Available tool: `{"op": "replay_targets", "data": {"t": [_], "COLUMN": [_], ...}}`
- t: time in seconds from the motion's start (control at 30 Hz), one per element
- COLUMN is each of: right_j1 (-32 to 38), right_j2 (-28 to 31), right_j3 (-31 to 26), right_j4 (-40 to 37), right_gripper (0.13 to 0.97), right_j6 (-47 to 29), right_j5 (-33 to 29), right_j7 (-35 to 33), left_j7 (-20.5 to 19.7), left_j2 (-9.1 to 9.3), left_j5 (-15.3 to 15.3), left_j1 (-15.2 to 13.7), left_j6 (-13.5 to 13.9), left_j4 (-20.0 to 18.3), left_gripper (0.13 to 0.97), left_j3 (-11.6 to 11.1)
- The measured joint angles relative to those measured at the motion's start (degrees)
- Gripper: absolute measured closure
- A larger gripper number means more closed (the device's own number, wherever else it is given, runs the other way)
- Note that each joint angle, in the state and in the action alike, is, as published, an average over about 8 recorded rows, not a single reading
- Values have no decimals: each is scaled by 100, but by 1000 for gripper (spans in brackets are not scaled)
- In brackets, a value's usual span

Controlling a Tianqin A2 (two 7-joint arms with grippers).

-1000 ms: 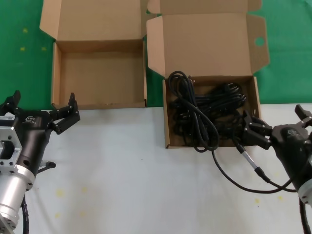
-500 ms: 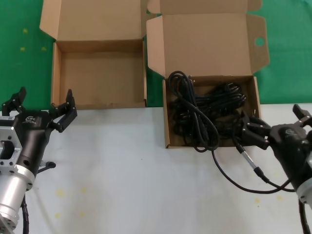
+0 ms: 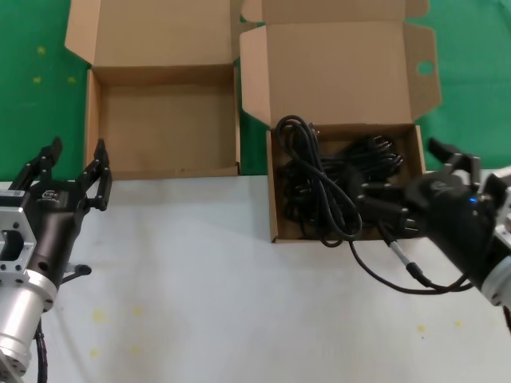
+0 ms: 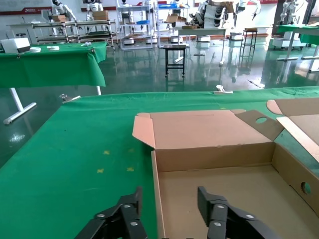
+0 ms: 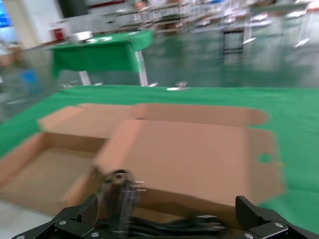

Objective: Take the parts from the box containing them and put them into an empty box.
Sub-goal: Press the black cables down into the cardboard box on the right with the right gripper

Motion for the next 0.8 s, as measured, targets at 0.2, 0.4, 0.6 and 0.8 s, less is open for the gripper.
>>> {"op": "replay_targets", "data": {"t": [0.2, 0.4, 0.6, 0.8], "right_j1": [1093, 2341, 3223, 3605], "right_j2": [1040, 1781, 2287, 2585], "right_j3": [-1485, -2850, -3683, -3916], "right_j4": [436, 873, 1277, 1515], "right_gripper": [129, 129, 129, 129], "right_j6": [167, 252, 271, 160], "right_j5": [1417, 2424, 2813, 2901], "right_j7": [-227, -383, -345, -332], "left_j7": [0, 0, 0, 0], "left_j2": [0, 0, 0, 0], "left_j5": [0, 0, 0, 0], "left_j1": [0, 0, 0, 0], "left_j6": [0, 0, 0, 0], "left_j4": [0, 0, 0, 0], "left_gripper": [676, 775, 857, 926], "left_j3": [0, 0, 0, 0]}}
